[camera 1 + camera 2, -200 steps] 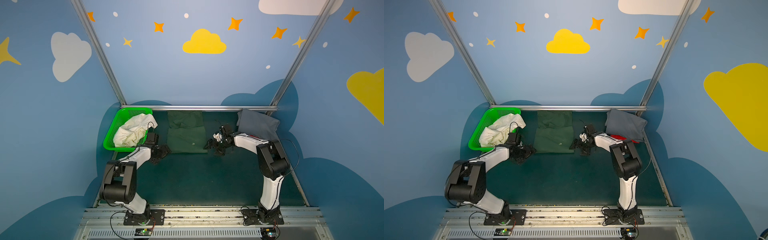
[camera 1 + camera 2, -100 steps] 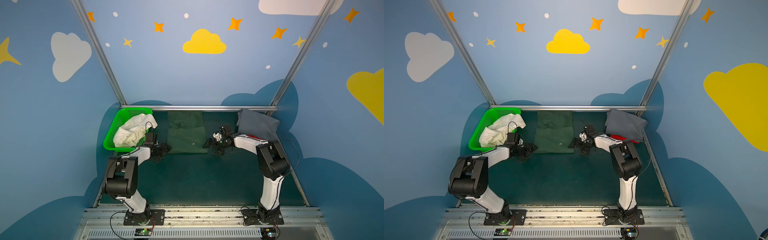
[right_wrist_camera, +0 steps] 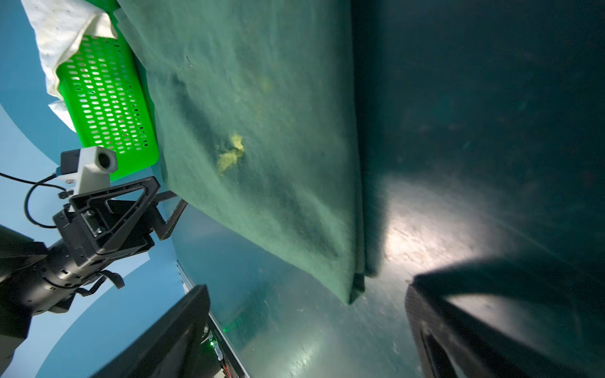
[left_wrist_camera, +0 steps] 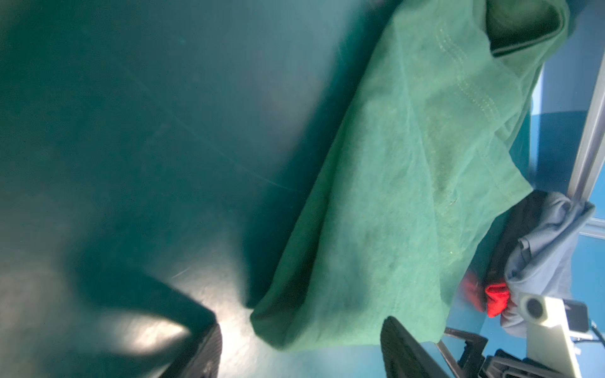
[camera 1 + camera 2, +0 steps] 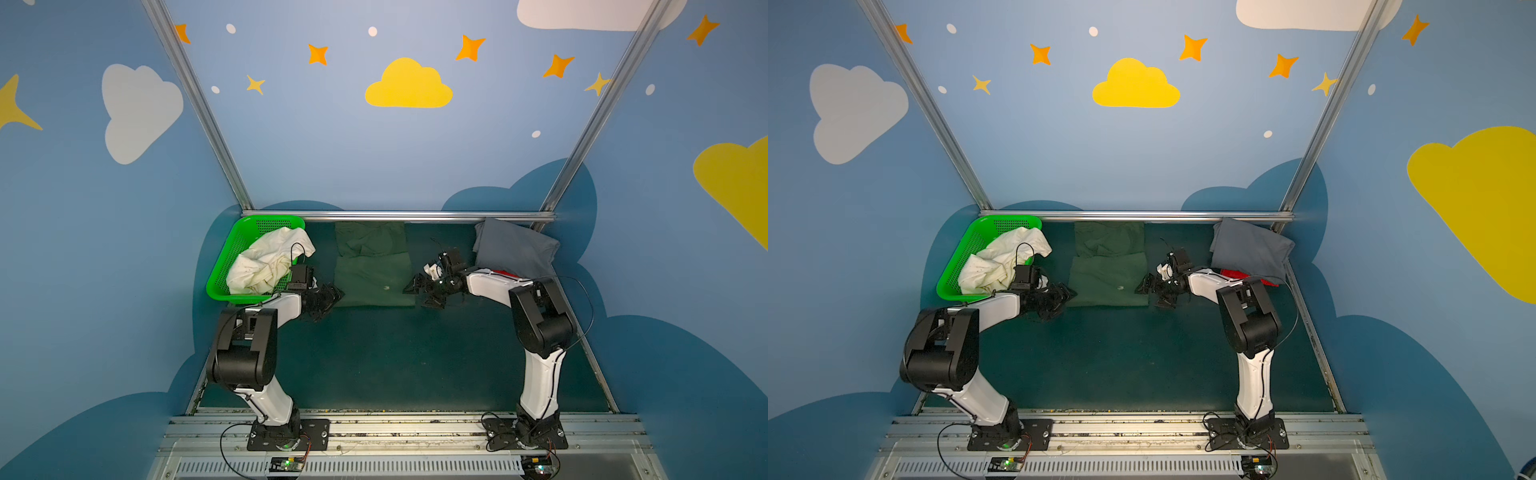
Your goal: Fold and stack the t-shirts
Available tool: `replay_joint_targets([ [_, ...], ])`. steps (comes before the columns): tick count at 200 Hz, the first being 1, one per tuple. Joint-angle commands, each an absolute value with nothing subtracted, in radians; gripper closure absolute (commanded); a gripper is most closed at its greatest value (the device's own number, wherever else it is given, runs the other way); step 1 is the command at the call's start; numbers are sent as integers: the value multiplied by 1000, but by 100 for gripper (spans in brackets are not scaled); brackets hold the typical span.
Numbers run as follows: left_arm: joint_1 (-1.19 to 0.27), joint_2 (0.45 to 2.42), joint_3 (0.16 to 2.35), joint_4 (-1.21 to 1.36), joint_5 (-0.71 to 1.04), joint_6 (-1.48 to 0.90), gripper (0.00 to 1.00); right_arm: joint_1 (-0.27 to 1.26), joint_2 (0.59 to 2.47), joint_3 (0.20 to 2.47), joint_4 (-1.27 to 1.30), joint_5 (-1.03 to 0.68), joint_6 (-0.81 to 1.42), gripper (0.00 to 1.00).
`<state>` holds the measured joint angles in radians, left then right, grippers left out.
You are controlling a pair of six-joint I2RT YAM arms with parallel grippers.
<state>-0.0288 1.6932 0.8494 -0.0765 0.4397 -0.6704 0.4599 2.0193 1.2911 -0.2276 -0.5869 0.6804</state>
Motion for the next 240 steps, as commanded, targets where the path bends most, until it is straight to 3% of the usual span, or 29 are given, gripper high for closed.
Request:
replay_joint_targets([
  [1, -34, 1766, 834, -126, 434, -672, 29, 465, 2093, 1272, -241, -551, 697, 7],
  [52, -34, 1817, 853, -117, 449, -684, 43, 466, 2120, 1275, -205, -579, 727, 15],
  [104, -34, 1840, 881, -145, 454, -675, 63, 466, 2105, 1251, -247, -553, 718, 14],
  [180, -32, 1843, 906, -178, 445, -659, 79, 470, 2051, 1157, -275, -516, 726, 14],
  [226, -35, 1858, 929, -175, 468, -663, 96, 479, 2062, 1175, -279, -519, 729, 13],
  [240, -35, 1856, 936, -183, 469, -661, 97, 483, 2067, 1178, -281, -520, 732, 13],
])
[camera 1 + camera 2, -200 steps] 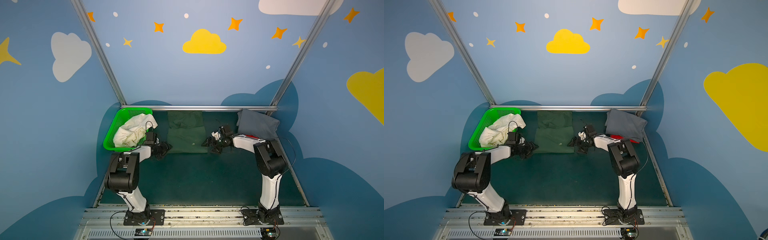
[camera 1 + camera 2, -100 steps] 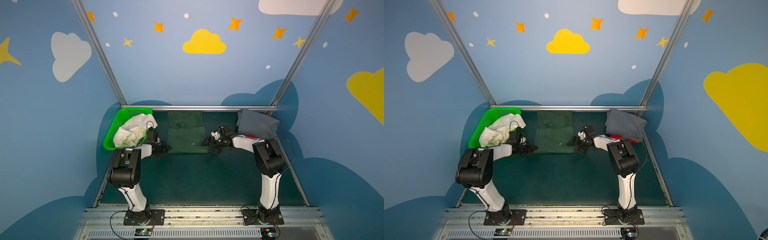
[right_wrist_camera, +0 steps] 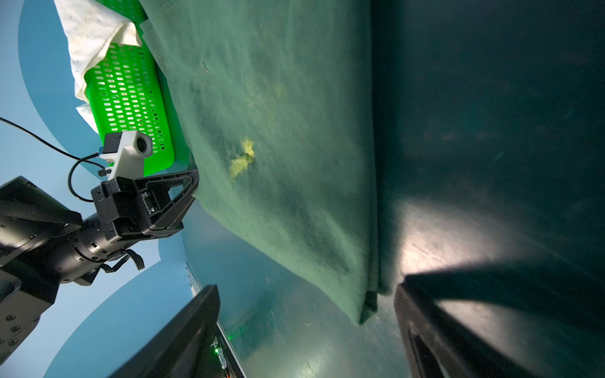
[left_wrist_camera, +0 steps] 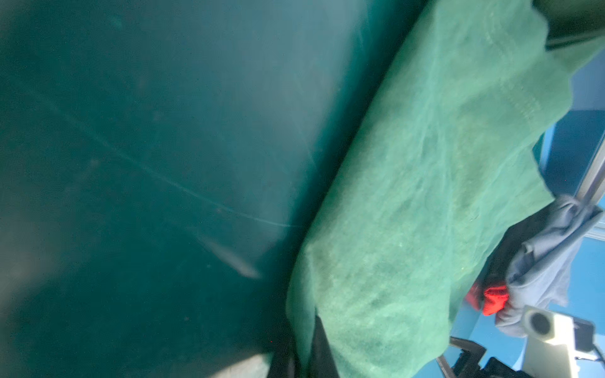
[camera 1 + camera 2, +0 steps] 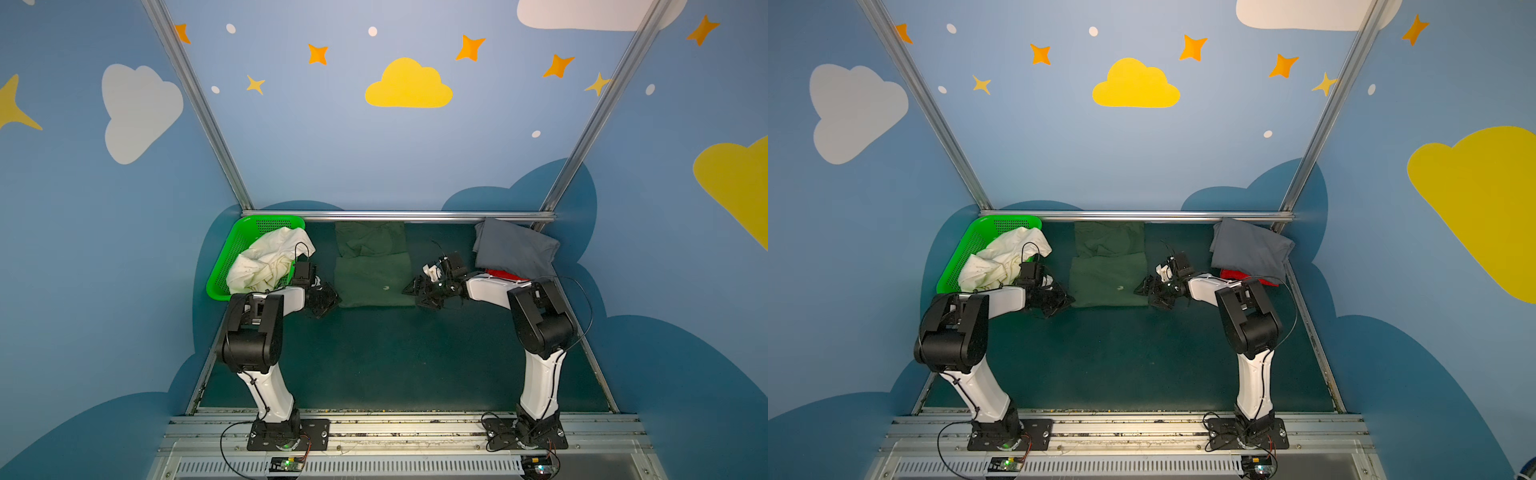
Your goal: Fold and stack the t-shirts
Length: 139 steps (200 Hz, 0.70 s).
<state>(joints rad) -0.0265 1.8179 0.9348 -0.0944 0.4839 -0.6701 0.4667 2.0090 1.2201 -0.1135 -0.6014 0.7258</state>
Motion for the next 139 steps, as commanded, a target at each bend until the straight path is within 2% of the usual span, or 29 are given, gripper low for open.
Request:
replay_joint_targets([
  [1, -35, 1856, 936, -184, 468, -660, 97, 482, 2067, 1177, -281, -518, 732, 13],
  [94, -45, 1819, 928, -201, 475, -666, 97, 501, 2131, 1204, -248, -522, 765, 13],
  [139, -48, 1801, 904, -180, 474, -670, 97, 509, 2163, 1241, -262, -507, 765, 16],
])
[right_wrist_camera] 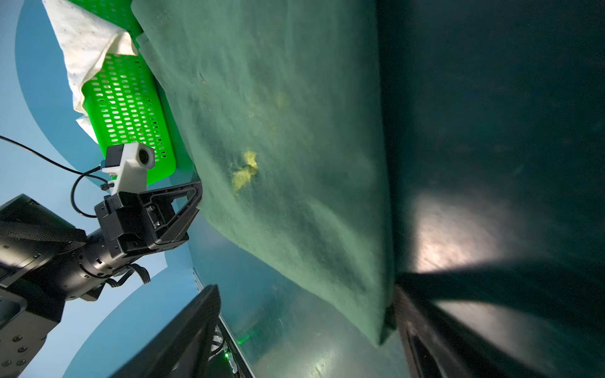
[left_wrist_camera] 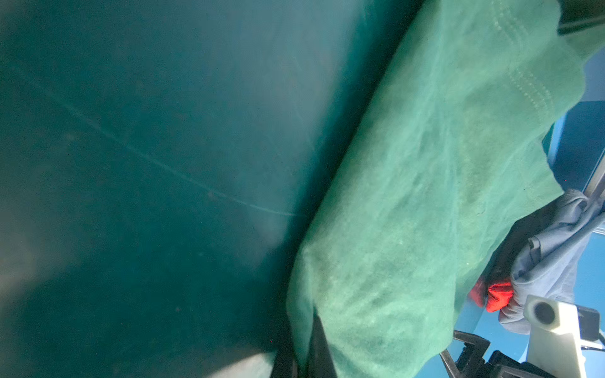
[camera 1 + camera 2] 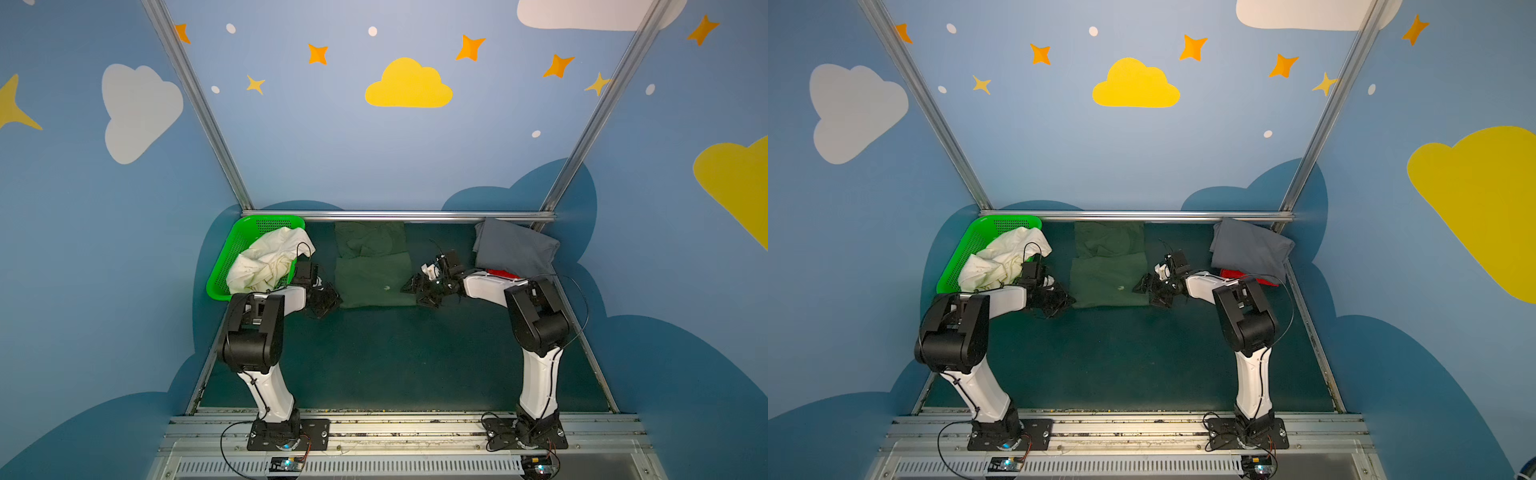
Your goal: Fold and stack the t-shirts
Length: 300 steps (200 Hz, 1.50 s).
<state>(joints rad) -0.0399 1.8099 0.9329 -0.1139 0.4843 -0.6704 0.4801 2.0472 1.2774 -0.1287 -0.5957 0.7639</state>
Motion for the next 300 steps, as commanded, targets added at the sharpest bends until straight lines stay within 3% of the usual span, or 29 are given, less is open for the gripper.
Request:
replay_joint_targets([
  [1, -48, 1801, 904, -179, 473, -671, 97, 509, 2164, 1240, -261, -507, 765, 17],
  [38, -49, 1813, 905, -179, 476, -668, 97, 510, 2182, 1251, -252, -509, 772, 37],
  [94, -48, 1816, 898, -179, 479, -659, 97, 502, 2190, 1304, -289, -487, 737, 92],
  [106, -51, 1797, 878, -162, 480, -666, 97, 497, 2181, 1304, -293, -486, 724, 100],
  [300, -105, 1610, 797, -236, 419, -669, 97, 485, 2006, 1221, -319, -507, 633, 100],
])
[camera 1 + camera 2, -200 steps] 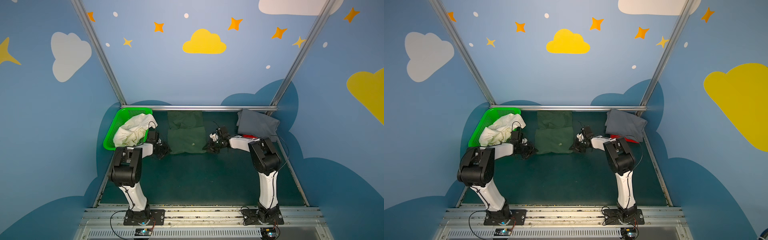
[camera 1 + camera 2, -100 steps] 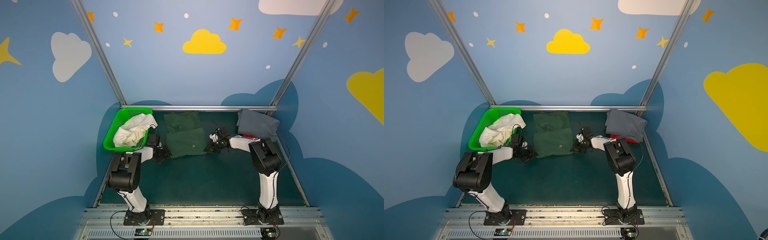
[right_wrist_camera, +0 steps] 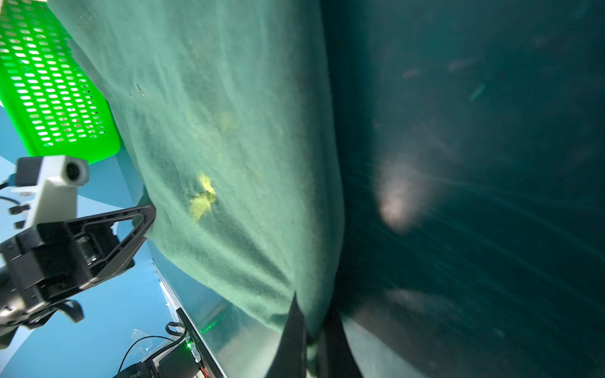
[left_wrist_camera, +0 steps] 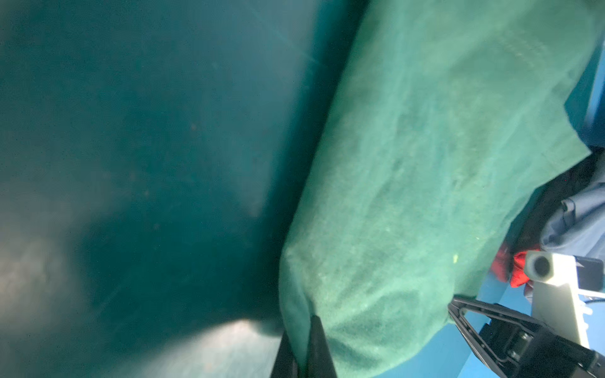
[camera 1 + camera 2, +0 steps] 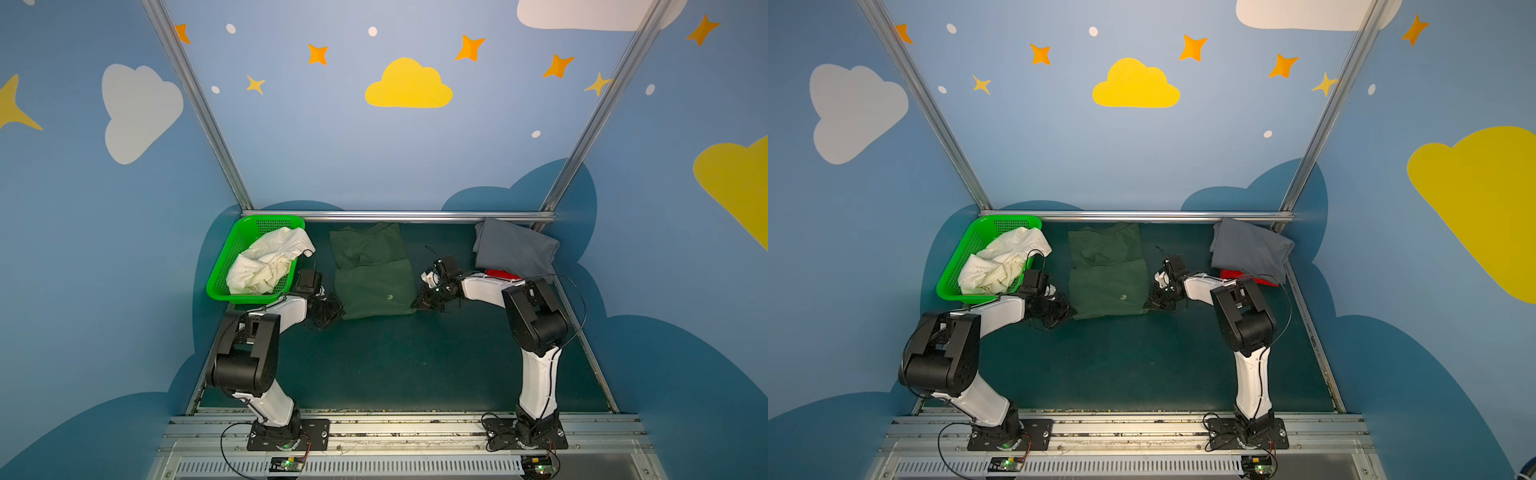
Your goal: Fold and stack the t-shirts
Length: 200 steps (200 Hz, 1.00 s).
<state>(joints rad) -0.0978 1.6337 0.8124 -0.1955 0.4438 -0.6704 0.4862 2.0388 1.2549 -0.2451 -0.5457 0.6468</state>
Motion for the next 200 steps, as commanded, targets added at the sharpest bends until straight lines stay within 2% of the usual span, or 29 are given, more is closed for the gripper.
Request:
replay_joint_targets([
  [1, -105, 1611, 797, -236, 420, -668, 97, 485, 2006, 1221, -319, -507, 633, 100],
  [104, -130, 1603, 808, -244, 431, -676, 97, 497, 1931, 1141, -278, -503, 666, 100],
  [200, -159, 1482, 787, -300, 402, -672, 97, 519, 1828, 1096, -288, -474, 653, 100],
])
